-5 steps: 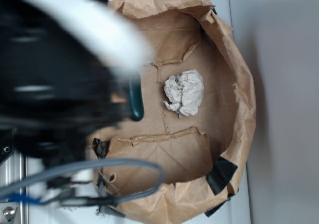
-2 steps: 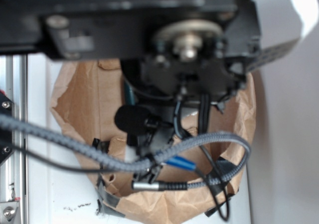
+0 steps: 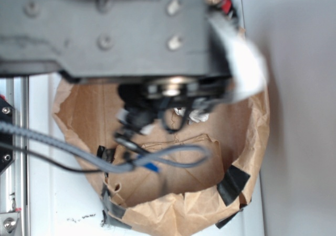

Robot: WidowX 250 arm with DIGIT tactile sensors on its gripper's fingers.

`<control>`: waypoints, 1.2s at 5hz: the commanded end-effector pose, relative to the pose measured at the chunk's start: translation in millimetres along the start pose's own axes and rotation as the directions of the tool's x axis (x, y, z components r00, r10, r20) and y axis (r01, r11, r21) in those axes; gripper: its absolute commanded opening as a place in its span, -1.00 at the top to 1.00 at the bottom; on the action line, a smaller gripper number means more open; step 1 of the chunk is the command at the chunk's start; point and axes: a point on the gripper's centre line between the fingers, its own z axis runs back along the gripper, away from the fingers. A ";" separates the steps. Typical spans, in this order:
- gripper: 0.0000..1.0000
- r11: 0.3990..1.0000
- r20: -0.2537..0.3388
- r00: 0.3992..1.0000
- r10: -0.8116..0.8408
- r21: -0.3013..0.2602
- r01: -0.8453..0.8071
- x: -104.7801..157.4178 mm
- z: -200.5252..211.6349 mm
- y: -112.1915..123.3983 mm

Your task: Grab the plastic pickle.

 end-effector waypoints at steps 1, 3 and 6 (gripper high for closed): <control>-1.00 0.903 0.139 0.893 -0.429 0.098 0.418 3.1 -41.4 4.6; -1.00 0.881 0.092 0.877 -0.472 0.079 0.466 17.6 -88.7 -1.9; 1.00 0.854 0.043 0.853 -0.520 0.033 0.519 22.0 -118.0 -31.1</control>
